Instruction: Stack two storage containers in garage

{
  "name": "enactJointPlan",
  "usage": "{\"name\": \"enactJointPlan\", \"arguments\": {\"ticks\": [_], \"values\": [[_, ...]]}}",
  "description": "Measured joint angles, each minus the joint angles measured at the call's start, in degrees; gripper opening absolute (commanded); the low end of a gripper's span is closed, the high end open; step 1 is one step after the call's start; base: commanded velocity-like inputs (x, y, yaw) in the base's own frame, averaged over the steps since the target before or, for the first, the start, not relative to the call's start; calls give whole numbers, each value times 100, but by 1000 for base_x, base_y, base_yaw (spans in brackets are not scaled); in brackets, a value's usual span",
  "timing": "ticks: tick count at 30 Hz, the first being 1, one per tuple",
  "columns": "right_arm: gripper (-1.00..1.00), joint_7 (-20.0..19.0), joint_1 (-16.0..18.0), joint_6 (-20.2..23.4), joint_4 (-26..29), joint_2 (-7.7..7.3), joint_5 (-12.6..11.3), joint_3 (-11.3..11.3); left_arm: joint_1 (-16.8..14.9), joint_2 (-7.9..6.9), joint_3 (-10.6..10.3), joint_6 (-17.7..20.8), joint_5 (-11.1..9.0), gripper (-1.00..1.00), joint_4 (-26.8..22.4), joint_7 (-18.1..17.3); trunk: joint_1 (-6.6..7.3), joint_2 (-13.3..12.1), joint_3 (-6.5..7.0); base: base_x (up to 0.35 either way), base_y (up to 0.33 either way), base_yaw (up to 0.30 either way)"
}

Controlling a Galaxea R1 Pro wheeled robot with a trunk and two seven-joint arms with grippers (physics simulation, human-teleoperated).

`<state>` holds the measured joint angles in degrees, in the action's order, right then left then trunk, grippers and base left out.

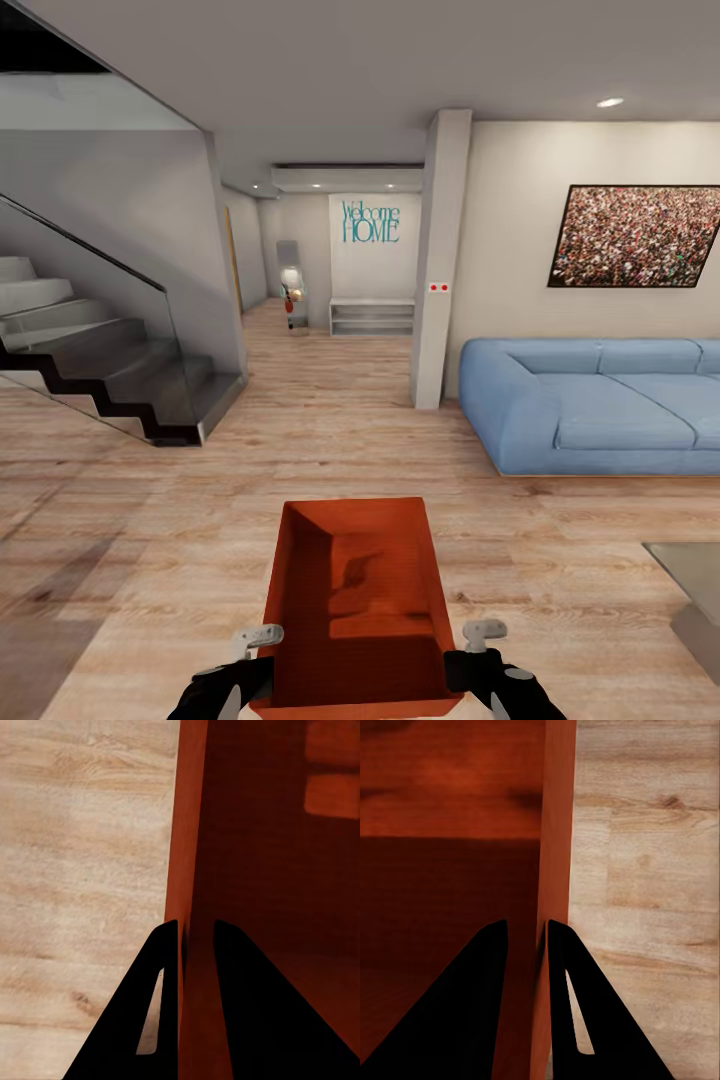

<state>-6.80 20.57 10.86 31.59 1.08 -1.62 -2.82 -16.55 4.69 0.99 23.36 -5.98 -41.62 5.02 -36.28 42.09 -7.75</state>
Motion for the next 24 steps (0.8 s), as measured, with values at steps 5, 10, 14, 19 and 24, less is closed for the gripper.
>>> {"name": "enactJointPlan", "arguments": {"ticks": [5, 10, 14, 19, 24], "values": [[-100, 0, 0, 0, 1, 0, 0, 0, 0, 0, 1, -2, -1, -100, 0, 0, 0, 0, 21, 327, 0, 0], [-100, 0, 0, 0, 0, 1, 1, 1, 0, 0, 1, 0, -1, -100, 0, 0, 0, 0, 31, 327, 0, 0], [-100, 0, 0, 0, 0, 1, 1, 0, 0, 0, 1, 0, -1, -100, 0, 0, 0, 0, 31, 327, 0, 0], [-100, 1, 0, 0, 0, 1, 0, 3, 0, 1, 2, 0, 1, -100, 0, 0, 0, 0, 31, 327, 0, 0], [-100, 1, 0, 0, 0, 1, 0, 3, 0, 1, 2, 0, 1, -100, 0, 0, 0, 0, 31, 327, 0, 0]]}}
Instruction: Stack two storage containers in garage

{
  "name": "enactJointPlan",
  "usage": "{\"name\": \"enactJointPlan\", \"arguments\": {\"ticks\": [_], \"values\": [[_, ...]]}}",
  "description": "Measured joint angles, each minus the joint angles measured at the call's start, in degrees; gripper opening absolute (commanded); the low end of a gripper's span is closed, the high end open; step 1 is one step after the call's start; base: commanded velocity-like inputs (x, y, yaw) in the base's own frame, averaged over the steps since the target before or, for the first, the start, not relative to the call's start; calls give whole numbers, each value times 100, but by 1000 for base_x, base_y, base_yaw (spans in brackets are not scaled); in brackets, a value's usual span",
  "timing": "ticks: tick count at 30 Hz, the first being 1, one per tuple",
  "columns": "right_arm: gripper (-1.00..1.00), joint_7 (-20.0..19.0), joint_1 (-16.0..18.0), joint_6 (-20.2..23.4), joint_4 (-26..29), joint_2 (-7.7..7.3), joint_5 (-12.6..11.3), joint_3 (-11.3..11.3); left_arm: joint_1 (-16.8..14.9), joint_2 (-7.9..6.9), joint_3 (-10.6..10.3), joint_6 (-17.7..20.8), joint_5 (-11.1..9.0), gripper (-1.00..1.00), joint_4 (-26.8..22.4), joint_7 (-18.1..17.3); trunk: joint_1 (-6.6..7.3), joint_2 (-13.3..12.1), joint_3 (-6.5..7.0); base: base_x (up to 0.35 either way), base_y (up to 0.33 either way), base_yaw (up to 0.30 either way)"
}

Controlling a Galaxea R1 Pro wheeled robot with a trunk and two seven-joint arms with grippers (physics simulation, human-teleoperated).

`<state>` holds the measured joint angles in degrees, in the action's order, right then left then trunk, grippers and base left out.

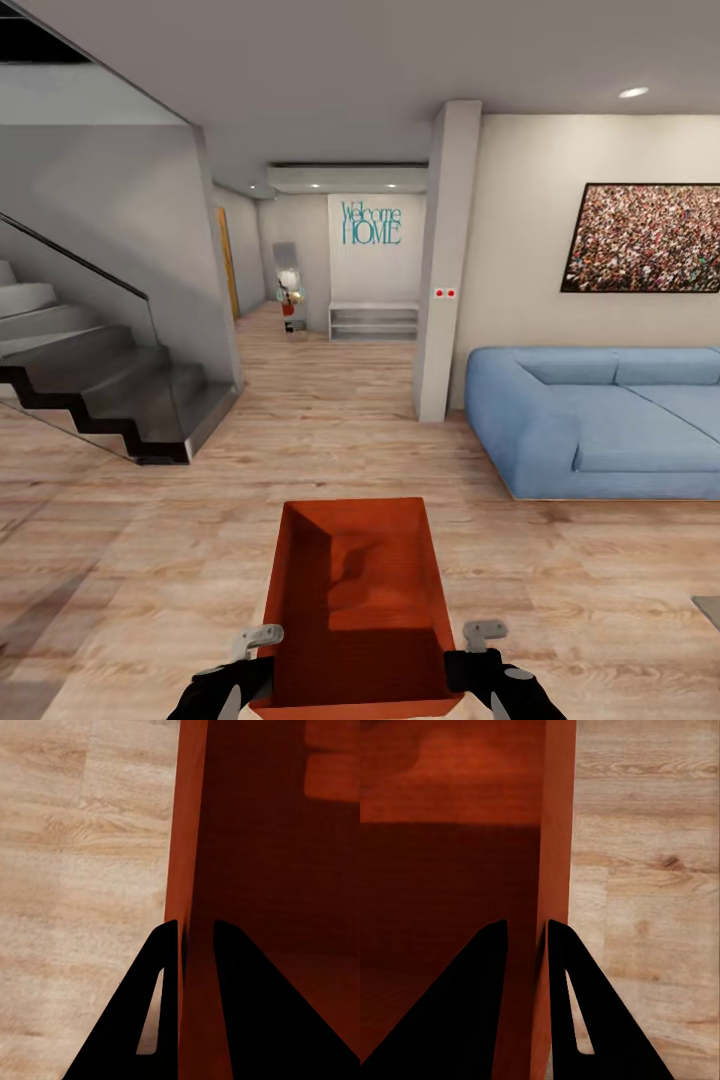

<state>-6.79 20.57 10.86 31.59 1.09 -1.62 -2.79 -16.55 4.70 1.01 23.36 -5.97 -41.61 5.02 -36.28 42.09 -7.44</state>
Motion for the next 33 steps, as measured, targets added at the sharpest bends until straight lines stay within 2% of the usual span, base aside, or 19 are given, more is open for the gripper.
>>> {"name": "enactJointPlan", "arguments": {"ticks": [33], "values": [[-100, 0, 0, -9, 0, 0, 0, 0, 0, 0, -1, -9, -1, -100, 0, 0, 0, 0, 0, 327, 0, 0]]}}
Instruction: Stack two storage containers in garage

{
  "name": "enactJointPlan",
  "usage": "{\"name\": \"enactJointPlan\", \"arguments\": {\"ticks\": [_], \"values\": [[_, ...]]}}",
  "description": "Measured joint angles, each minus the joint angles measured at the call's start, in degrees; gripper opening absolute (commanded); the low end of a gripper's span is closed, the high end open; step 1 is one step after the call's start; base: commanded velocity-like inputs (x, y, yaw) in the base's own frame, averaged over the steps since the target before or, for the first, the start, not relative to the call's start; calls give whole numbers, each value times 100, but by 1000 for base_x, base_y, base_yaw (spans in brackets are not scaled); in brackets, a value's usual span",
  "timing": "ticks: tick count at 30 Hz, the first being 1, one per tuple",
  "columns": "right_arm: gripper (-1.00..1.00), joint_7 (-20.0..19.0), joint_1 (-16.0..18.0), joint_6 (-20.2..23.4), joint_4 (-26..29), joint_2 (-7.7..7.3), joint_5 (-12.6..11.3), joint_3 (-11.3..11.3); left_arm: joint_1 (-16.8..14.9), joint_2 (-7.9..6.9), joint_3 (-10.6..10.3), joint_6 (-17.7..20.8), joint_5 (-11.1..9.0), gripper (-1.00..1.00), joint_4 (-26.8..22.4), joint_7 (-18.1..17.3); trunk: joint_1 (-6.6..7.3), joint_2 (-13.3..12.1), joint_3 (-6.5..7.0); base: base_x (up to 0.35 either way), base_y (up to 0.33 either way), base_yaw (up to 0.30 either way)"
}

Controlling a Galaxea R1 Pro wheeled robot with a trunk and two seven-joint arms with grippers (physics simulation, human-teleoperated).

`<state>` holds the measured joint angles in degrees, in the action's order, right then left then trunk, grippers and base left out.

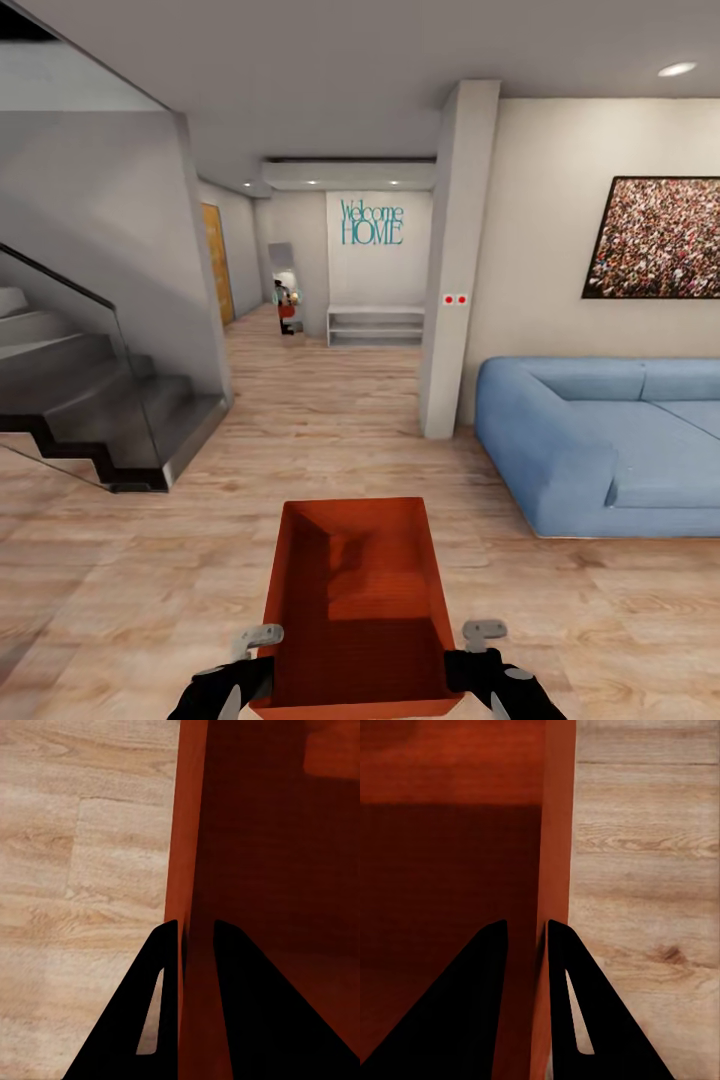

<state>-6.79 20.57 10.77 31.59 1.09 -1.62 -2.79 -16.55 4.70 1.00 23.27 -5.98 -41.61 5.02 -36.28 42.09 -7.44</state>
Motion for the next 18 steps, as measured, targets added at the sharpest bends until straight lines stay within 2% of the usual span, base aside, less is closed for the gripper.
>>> {"name": "enactJointPlan", "arguments": {"ticks": [18], "values": [[-100, 0, 0, 0, 0, 0, 0, 0, 0, 0, 0, 0, 0, -100, 0, 0, 0, 0, 25, 327, 0, 0]]}}
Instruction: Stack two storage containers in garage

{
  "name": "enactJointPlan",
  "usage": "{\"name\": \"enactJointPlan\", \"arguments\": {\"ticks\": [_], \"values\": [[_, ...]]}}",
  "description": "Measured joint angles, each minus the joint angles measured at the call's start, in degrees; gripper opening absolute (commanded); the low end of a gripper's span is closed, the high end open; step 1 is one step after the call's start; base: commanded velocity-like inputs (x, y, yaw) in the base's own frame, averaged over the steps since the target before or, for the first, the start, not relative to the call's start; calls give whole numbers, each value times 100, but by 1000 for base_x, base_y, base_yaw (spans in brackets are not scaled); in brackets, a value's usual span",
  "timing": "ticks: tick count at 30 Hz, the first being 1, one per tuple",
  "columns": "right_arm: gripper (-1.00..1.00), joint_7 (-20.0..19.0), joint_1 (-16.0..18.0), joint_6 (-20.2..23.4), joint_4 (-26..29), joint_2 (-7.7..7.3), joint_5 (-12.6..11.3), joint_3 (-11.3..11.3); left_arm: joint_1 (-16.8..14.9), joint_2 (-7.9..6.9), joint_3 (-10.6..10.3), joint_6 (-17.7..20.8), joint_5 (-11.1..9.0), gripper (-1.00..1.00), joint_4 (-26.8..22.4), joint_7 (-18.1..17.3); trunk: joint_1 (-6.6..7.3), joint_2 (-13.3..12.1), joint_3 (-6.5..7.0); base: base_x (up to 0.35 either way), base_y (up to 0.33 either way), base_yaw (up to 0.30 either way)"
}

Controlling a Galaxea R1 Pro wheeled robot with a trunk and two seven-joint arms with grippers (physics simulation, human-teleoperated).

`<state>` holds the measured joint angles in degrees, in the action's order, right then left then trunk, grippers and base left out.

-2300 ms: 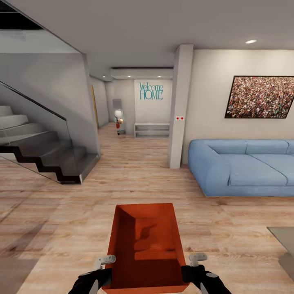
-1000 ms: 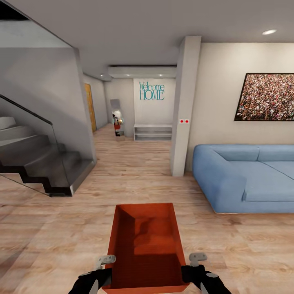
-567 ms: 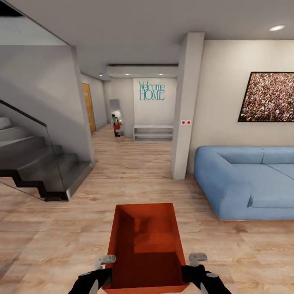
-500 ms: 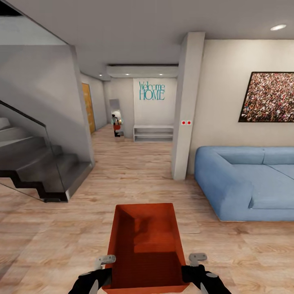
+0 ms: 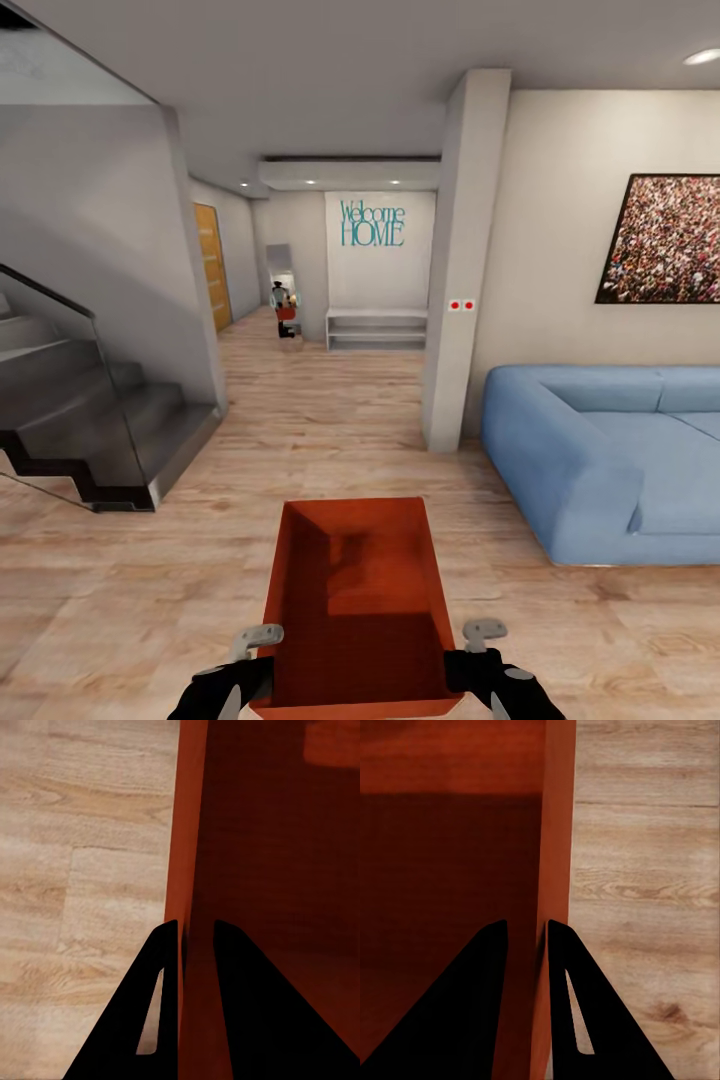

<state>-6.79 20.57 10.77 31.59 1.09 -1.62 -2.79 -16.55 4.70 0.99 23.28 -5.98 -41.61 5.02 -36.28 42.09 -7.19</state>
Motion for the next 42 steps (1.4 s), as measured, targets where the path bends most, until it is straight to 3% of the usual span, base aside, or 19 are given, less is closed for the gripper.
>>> {"name": "enactJointPlan", "arguments": {"ticks": [42], "values": [[-100, 0, 0, -1, 0, 0, 0, -1, 0, 0, 1, 1, 0, -100, -1, 0, 0, 0, 35, 327, 82, 0]]}}
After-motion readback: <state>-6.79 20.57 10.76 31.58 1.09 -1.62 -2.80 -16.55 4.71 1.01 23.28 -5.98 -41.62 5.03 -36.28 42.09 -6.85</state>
